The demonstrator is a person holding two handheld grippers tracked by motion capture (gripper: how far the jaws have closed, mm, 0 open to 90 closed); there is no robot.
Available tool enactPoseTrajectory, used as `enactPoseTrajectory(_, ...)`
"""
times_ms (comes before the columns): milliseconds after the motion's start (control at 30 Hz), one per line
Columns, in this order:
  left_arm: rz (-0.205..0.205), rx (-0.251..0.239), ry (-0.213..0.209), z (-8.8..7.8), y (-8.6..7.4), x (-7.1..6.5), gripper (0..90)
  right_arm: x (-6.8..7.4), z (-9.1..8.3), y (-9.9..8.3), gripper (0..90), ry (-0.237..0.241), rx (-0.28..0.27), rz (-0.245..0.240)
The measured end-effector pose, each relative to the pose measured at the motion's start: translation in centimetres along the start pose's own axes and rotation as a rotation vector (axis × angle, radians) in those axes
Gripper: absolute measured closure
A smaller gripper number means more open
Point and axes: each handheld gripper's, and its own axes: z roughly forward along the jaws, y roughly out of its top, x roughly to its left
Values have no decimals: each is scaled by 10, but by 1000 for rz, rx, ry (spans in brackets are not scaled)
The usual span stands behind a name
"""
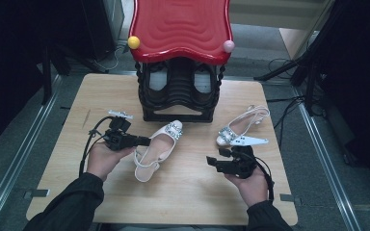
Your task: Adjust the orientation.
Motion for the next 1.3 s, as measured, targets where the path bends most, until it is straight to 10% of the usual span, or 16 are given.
enactPoseTrajectory(800, -27, 99, 52, 26, -3, 29, 805, -3, 0, -3, 382, -19, -7, 11)
enactPoseTrajectory(1300, 36, 37, 73, -13, -6, 18, 599, 1, 6, 1, 389, -12, -7, -6)
